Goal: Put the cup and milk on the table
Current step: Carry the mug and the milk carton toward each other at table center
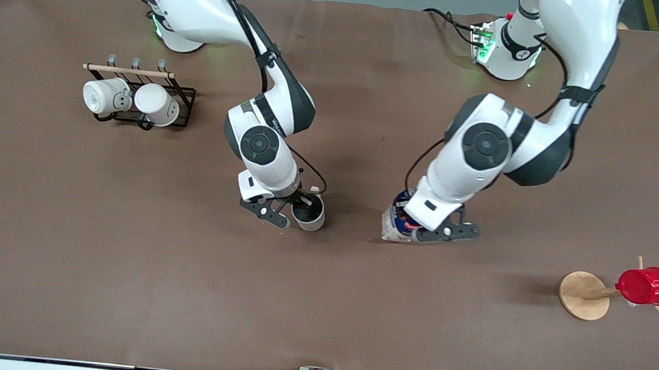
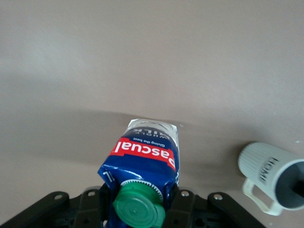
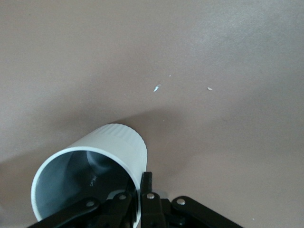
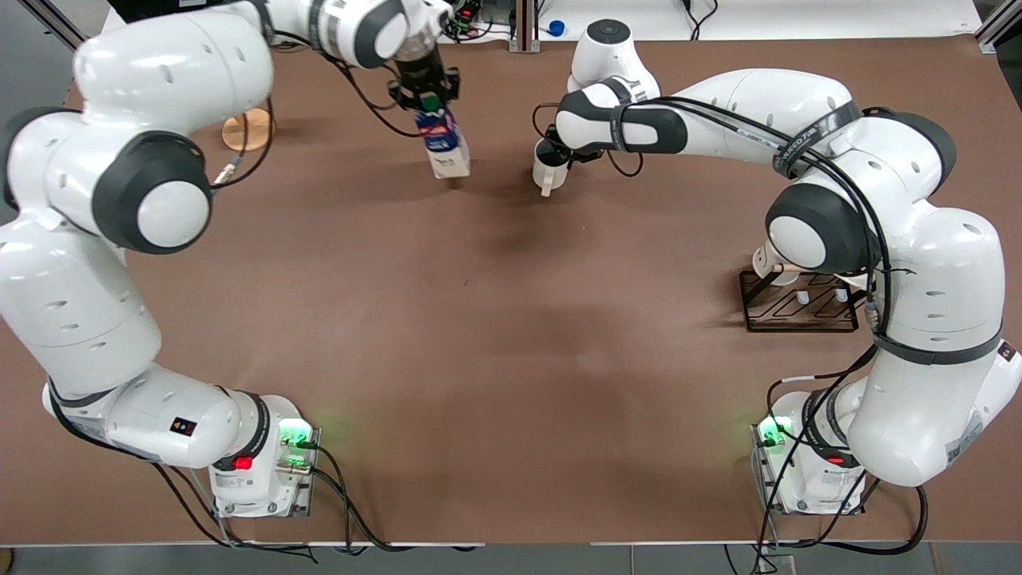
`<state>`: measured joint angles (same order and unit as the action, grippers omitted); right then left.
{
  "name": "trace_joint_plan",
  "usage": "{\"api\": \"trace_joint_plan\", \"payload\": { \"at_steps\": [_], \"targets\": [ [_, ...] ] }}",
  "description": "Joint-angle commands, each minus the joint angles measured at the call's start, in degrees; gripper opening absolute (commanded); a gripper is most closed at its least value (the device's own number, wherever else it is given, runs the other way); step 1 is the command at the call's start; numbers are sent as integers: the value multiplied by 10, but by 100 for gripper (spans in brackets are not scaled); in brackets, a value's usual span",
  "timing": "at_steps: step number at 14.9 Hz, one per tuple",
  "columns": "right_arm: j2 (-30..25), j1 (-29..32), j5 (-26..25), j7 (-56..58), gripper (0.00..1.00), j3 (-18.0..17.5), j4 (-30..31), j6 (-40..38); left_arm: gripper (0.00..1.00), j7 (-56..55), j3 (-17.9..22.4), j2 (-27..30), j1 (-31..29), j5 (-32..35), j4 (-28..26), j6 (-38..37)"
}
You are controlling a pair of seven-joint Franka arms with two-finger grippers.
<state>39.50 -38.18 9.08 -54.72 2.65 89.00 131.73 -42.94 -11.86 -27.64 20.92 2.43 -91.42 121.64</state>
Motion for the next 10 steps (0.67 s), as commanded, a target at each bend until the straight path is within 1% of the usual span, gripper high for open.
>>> {"api": "trace_joint_plan", "payload": {
  "at_steps": [1,2,3,4,5,6,8,10],
  "targets": [
    [11,-14,13,-4,1,5,-6,9,1,-54,2,-31,32,7,61,-14],
    [11,-15,14,-4,2,5,-6,10,1,-73,3,-43,44,7,76,-11],
    [13,-15,14,-4,9,5,-6,15,1,-88,3,-55,53,7,92,-11],
    [13,-17,14,-8,31,5,-5,17,1,-98,3,-66,61,7,107,-11],
    [13,-19,13,-14,82,5,-5,19,2,-101,3,-75,68,7,118,-11],
    [13,-22,10,-13,100,6,-6,17,2,-101,4,-80,75,7,121,-9],
    [7,-12,-8,15,100,8,-8,5,2,-102,4,-85,83,7,121,-8],
    [1,-5,-13,28,100,11,-8,-26,2,-104,4,-92,90,6,121,-6]
  ]
}}
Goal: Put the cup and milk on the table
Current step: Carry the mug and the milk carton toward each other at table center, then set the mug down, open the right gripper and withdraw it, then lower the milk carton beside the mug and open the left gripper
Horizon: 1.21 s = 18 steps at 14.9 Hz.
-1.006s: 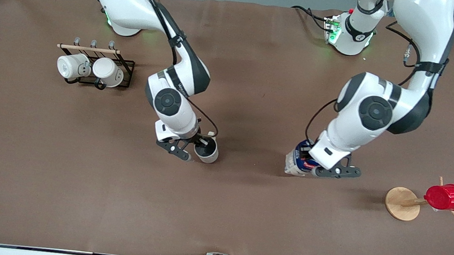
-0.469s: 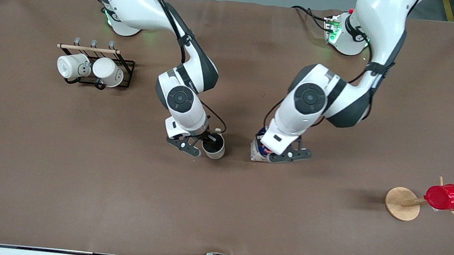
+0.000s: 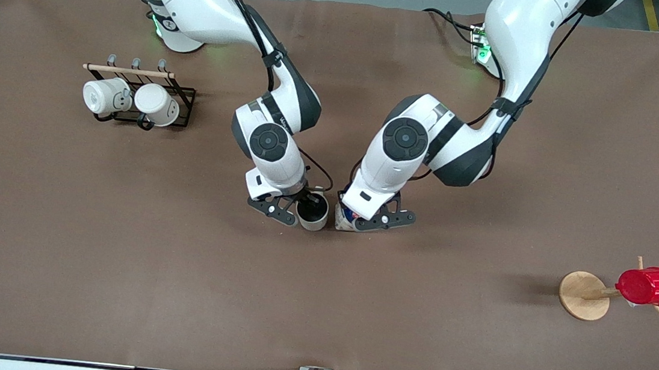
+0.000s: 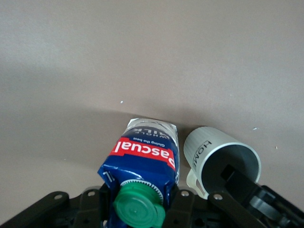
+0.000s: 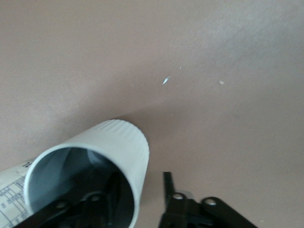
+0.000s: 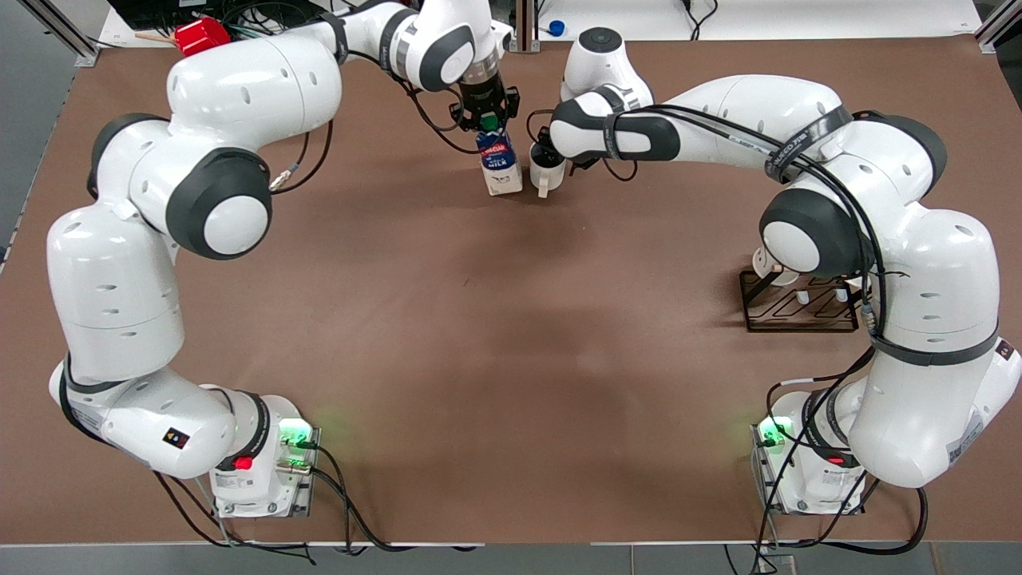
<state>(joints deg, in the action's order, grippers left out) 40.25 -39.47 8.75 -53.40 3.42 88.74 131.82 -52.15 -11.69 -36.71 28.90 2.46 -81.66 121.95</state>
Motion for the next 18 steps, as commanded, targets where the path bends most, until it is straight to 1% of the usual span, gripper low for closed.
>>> {"api": "trace_joint_plan", "payload": {
  "at_steps": [1,3,5,6,7,8,9,10,11,14,15,18],
  "targets": [
    [-18,13,-17,15,100,9,-6,-42,2,-12,3,-2,11,6,24,-1],
    [-59,17,-50,24,100,32,-6,-86,6,-12,4,-7,19,7,23,7],
    [-102,18,-82,71,100,75,-6,-143,8,-13,4,-13,23,8,24,12],
    [-120,19,-85,107,100,95,-8,-159,10,-12,4,-13,24,8,23,15],
    [-140,26,-84,135,100,113,-8,-162,18,-12,4,-13,26,8,23,16],
    [-157,34,-83,154,100,121,-8,-162,26,-12,5,-14,25,9,22,16],
    [-174,48,-83,168,100,123,-8,-162,48,-12,5,-16,25,9,21,16],
    [-194,67,-83,180,100,122,-6,-165,75,-11,6,-18,26,10,22,17],
    [-214,86,-83,197,100,122,-6,-180,100,-9,6,-16,26,11,22,19],
    [-278,152,-83,296,100,122,-6,-247,100,-6,8,-10,24,11,23,17],
    [-295,174,-83,325,100,123,-7,-262,100,-6,10,-6,23,21,25,13],
    [-351,233,-85,398,100,123,-7,-306,100,12,9,29,0,47,26,-22]
  ]
}}
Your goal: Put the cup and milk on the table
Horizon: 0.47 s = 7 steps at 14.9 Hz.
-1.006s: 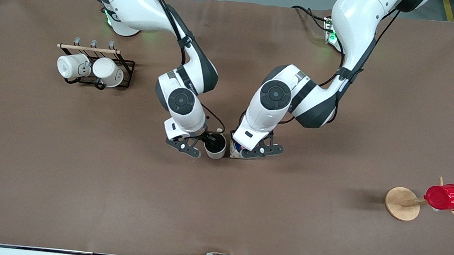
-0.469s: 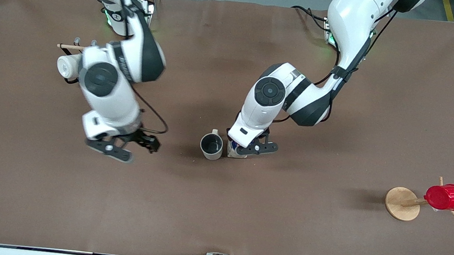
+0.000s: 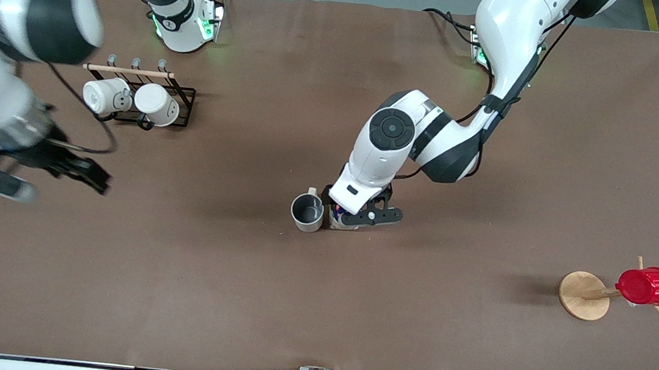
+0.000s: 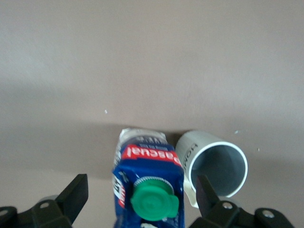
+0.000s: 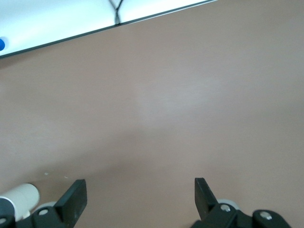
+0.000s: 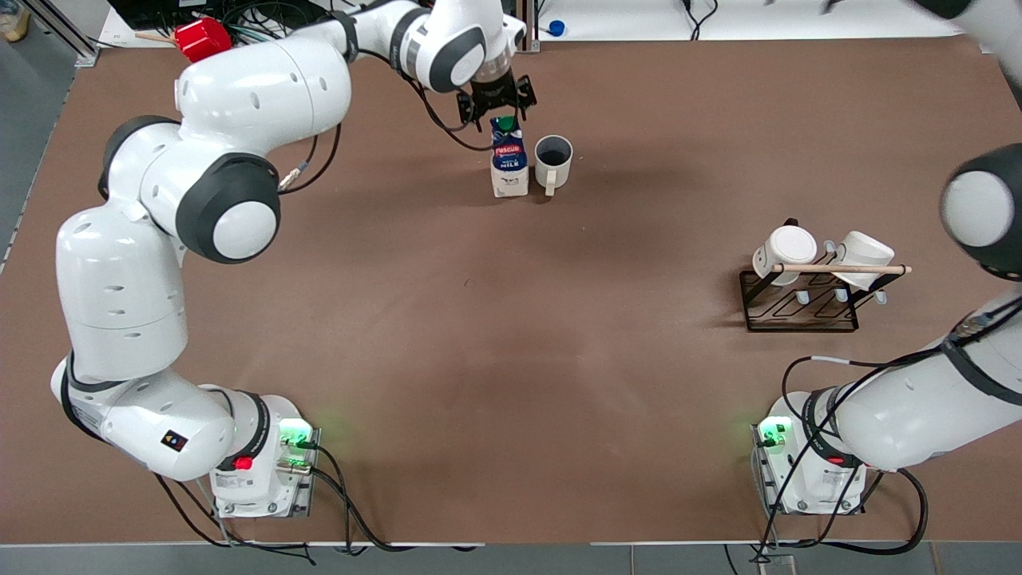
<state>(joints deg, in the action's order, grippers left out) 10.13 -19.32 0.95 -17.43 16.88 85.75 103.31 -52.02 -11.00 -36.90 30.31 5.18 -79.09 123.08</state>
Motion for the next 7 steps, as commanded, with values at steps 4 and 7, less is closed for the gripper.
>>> {"api": "trace_joint_plan", "payload": {
  "at_steps": [4,7],
  "targets": [
    [-109,89,-8,76,100,-11,23,-87,100,80,2,95,-81,37,-1,-100],
    [-130,118,-10,119,100,-11,28,-118,100,181,1,147,-145,40,-3,-170]
  ]
}}
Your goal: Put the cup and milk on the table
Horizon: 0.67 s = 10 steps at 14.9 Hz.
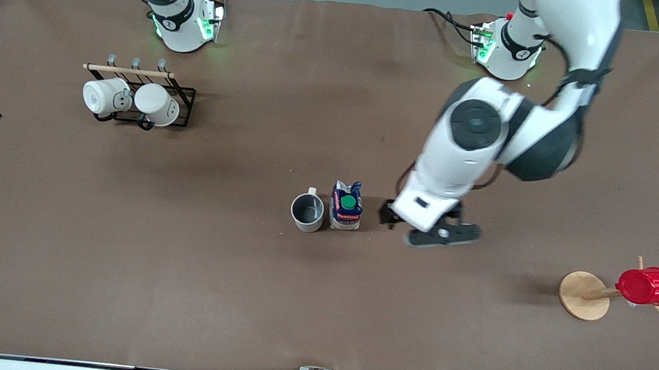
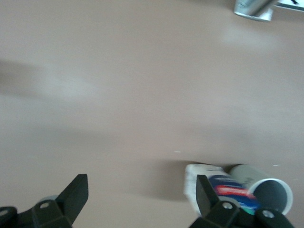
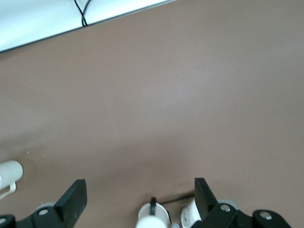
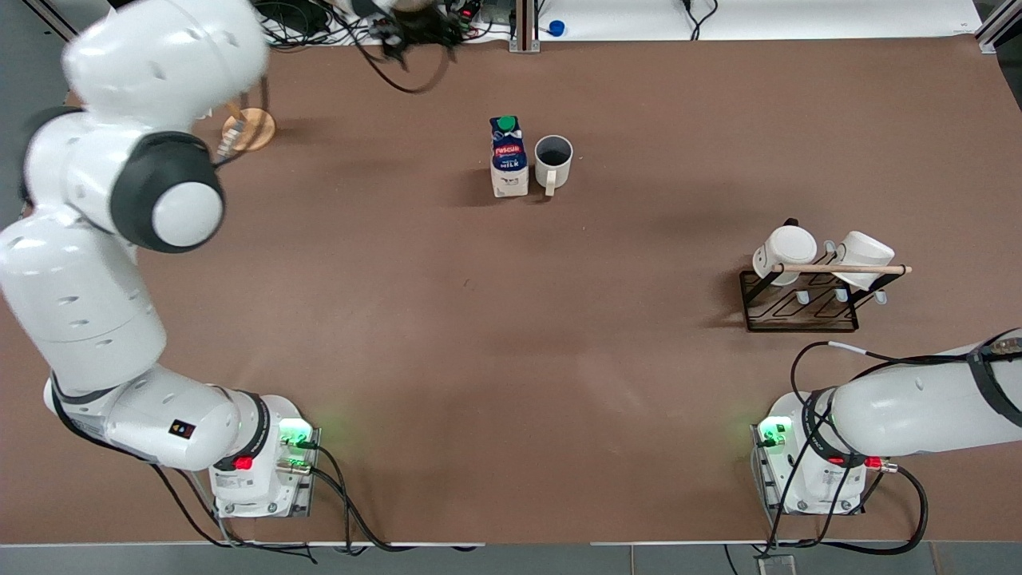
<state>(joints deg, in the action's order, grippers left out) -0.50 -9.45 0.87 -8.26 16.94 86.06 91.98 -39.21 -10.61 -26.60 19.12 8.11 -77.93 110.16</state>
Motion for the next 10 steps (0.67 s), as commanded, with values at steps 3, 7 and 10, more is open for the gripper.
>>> {"api": "trace_joint_plan", "payload": {
  "at_steps": [3,7,10],
  "targets": [
    [-22,23,-46,41,100,-12,29,-4,100,142,-9,97,-105,2,-14,-99],
    [-20,24,-46,89,100,-13,61,50,100,285,-12,148,-172,-56,-22,-172],
    [-20,27,-45,115,100,-12,64,51,100,312,-11,195,-203,-71,-45,-211]
  ]
}}
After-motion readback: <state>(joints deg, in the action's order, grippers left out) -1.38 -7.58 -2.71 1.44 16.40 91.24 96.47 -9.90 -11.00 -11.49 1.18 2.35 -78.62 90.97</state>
